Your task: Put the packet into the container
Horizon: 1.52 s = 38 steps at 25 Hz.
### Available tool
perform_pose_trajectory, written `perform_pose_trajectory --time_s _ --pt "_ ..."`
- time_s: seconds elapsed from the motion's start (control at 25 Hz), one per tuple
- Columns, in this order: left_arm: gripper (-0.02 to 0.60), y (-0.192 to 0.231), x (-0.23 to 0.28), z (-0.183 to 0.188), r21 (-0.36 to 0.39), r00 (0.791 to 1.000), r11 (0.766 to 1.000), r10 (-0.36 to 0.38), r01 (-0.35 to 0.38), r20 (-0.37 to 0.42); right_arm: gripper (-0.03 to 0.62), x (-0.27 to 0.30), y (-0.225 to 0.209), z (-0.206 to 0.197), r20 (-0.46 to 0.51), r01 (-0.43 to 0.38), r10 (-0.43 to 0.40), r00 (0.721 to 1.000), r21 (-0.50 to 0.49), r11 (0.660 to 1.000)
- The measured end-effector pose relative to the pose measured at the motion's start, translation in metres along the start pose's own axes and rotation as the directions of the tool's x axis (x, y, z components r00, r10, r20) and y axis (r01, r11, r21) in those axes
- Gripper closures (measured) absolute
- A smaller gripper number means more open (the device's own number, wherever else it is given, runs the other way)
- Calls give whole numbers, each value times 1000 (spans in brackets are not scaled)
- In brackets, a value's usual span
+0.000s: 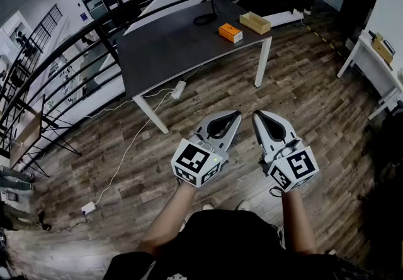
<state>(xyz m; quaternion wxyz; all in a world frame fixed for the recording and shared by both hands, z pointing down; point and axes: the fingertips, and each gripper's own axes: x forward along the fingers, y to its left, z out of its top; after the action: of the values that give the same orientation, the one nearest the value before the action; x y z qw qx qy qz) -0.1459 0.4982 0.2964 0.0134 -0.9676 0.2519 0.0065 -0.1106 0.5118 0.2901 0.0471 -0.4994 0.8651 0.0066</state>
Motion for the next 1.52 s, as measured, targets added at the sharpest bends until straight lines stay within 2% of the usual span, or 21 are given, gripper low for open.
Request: perform_pose_trajectory --time_s 0.28,0.96,1.52 --pt "575 -4 1 -3 -1 1000 1000 0 0 -4 589 -6 -1 3 41 2 -3 999 33 999" --pt "576 -26 13 -9 -15 1000 1000 26 -26 -15 589 -31 -12 -5 20 -11 10 1000 49 999" --pt "576 -63 65 -21 -25 999 999 24 -25 -32 589 -66 -74 -11 14 -17 16 1000 69 997"
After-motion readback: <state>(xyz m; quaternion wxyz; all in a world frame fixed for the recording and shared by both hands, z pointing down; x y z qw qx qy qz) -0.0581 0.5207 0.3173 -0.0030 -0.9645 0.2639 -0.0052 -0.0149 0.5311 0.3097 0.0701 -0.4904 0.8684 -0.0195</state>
